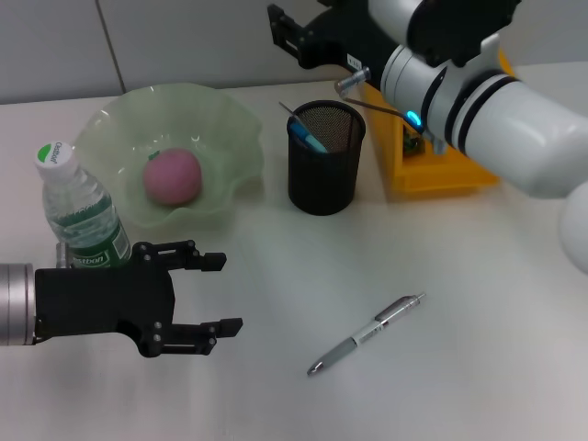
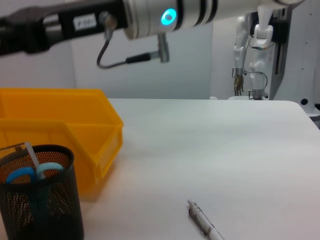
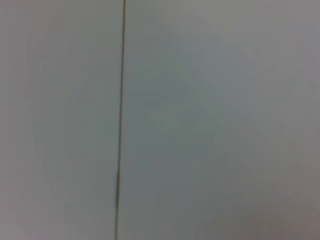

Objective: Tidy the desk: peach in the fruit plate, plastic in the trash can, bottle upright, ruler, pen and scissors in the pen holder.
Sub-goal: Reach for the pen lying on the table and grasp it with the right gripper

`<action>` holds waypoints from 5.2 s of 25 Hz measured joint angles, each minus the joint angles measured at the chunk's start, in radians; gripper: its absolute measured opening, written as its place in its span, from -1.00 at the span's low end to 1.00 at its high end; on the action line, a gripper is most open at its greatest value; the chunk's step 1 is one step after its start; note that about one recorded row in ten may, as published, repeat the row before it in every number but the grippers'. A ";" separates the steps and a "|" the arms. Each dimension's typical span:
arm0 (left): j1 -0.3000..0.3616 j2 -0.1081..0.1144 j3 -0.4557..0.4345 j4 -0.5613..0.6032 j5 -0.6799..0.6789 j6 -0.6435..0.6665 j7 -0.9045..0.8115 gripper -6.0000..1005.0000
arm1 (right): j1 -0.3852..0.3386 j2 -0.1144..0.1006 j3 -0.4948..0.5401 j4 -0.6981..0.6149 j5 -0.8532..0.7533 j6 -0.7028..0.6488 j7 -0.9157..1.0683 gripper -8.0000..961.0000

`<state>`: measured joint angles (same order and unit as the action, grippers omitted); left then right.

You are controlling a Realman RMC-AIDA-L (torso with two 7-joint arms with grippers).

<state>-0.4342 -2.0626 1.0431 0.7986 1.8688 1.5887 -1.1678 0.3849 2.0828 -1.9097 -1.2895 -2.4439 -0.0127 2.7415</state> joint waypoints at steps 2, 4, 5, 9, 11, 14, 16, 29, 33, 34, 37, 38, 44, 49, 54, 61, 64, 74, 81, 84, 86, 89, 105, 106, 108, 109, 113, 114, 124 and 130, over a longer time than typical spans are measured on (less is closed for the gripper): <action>0.000 -0.001 0.000 0.000 0.001 -0.005 0.000 0.57 | -0.025 0.000 0.000 -0.054 0.023 -0.027 0.001 0.29; 0.000 -0.001 0.000 -0.001 0.001 -0.006 0.000 0.57 | -0.039 0.000 0.005 -0.104 0.073 -0.066 0.002 0.29; 0.003 -0.002 0.000 -0.001 -0.003 -0.006 0.001 0.57 | -0.042 0.000 0.008 -0.122 0.093 -0.085 0.003 0.29; 0.003 -0.002 0.000 -0.001 -0.004 -0.006 0.001 0.57 | -0.049 -0.002 0.053 -0.205 0.192 -0.218 0.002 0.29; 0.003 -0.002 0.000 -0.001 -0.005 -0.006 0.000 0.57 | -0.049 -0.003 0.074 -0.226 0.226 -0.267 0.001 0.29; 0.003 -0.002 0.000 -0.001 -0.005 -0.006 -0.005 0.57 | -0.030 -0.005 0.194 -0.298 0.336 -0.517 -0.023 0.29; 0.004 -0.002 0.000 -0.001 -0.005 -0.006 -0.005 0.57 | -0.023 -0.006 0.228 -0.308 0.363 -0.591 -0.047 0.29; 0.004 -0.005 -0.014 -0.002 -0.008 -0.009 -0.006 0.57 | 0.208 -0.042 0.768 -0.090 0.574 -1.567 -0.484 0.28; 0.004 -0.007 -0.014 -0.013 -0.039 -0.010 -0.001 0.57 | 0.307 -0.151 0.809 0.108 0.519 -1.789 -0.677 0.28; 0.004 -0.007 -0.014 -0.013 -0.039 -0.010 -0.001 0.57 | 0.307 -0.151 0.809 0.108 0.519 -1.789 -0.677 0.28; 0.007 -0.007 -0.014 -0.021 -0.069 -0.011 -0.001 0.57 | 0.356 -0.180 0.811 0.156 0.415 -1.840 -0.745 0.28; 0.007 -0.007 -0.014 -0.021 -0.069 -0.011 -0.001 0.57 | 0.356 -0.180 0.811 0.156 0.415 -1.840 -0.745 0.27; 0.006 -0.006 -0.015 -0.014 -0.088 -0.035 -0.062 0.57 | 0.468 -0.139 0.775 0.217 0.128 -1.903 -0.848 0.27; 0.008 -0.006 -0.008 -0.013 -0.087 -0.057 -0.092 0.57 | 0.509 -0.077 0.744 0.228 -0.023 -1.879 -0.903 0.27; 0.013 -0.007 -0.010 -0.014 -0.088 -0.055 -0.093 0.57 | 0.535 -0.005 0.682 0.221 -0.144 -1.814 -0.940 0.27; 0.016 -0.003 -0.013 -0.011 -0.087 -0.054 -0.093 0.57 | 0.542 -0.001 0.550 0.244 -0.141 -1.731 -0.934 0.27; 0.015 -0.003 -0.014 -0.011 -0.084 -0.057 -0.090 0.57 | 0.547 0.000 0.477 0.249 -0.141 -1.712 -0.932 0.27; 0.021 -0.007 -0.006 -0.019 -0.086 -0.089 -0.078 0.57 | 0.536 0.002 0.362 0.264 -0.141 -1.672 -0.947 0.27; 0.022 -0.008 -0.006 -0.019 -0.089 -0.097 -0.090 0.57 | 0.535 0.003 0.326 0.291 -0.132 -1.628 -0.993 0.27; 0.022 -0.008 -0.006 -0.021 -0.095 -0.100 -0.091 0.57 | 0.539 0.003 0.302 0.301 -0.131 -1.605 -1.018 0.27; 0.021 -0.008 -0.006 -0.026 -0.097 -0.104 -0.092 0.57 | 0.540 0.003 0.296 0.304 -0.131 -1.597 -1.024 0.27; 0.019 -0.009 -0.006 -0.029 -0.097 -0.106 -0.092 0.57 | 0.541 0.005 0.272 0.314 -0.124 -1.578 -1.038 0.27; 0.015 -0.010 -0.005 -0.032 -0.115 -0.108 -0.115 0.57 | 0.554 0.006 0.186 0.353 -0.068 -1.520 -1.071 0.25; 0.015 -0.010 -0.005 -0.032 -0.115 -0.108 -0.115 0.57 | 0.554 0.006 0.186 0.354 -0.067 -1.519 -1.071 0.25; 0.016 -0.010 -0.005 -0.032 -0.116 -0.108 -0.115 0.57 | 0.554 0.006 0.185 0.356 -0.066 -1.515 -1.071 0.25; 0.016 -0.011 -0.005 -0.033 -0.120 -0.108 -0.115 0.57 | 0.554 0.006 0.185 0.358 -0.066 -1.512 -1.071 0.25; 0.016 -0.011 -0.005 -0.035 -0.124 -0.108 -0.115 0.57 | 0.554 0.006 0.184 0.371 -0.064 -1.505 -1.072 0.10; 0.016 -0.011 -0.005 -0.035 -0.125 -0.108 -0.115 0.57 | 0.554 0.006 0.184 0.373 -0.064 -1.501 -1.073 0.06; 0.009 -0.011 -0.005 -0.047 -0.126 -0.108 -0.115 0.57 | 0.563 0.006 0.144 0.398 -0.051 -1.479 -1.076 -0.05; 0.008 -0.011 -0.005 -0.046 -0.126 -0.114 -0.115 0.57 | 0.563 0.006 0.143 0.397 -0.050 -1.479 -1.077 -0.10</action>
<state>-0.4263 -2.0739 1.0385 0.7524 1.7424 1.4749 -1.2823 0.9481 2.0892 -1.7669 -0.8924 -2.4943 -1.4920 1.6649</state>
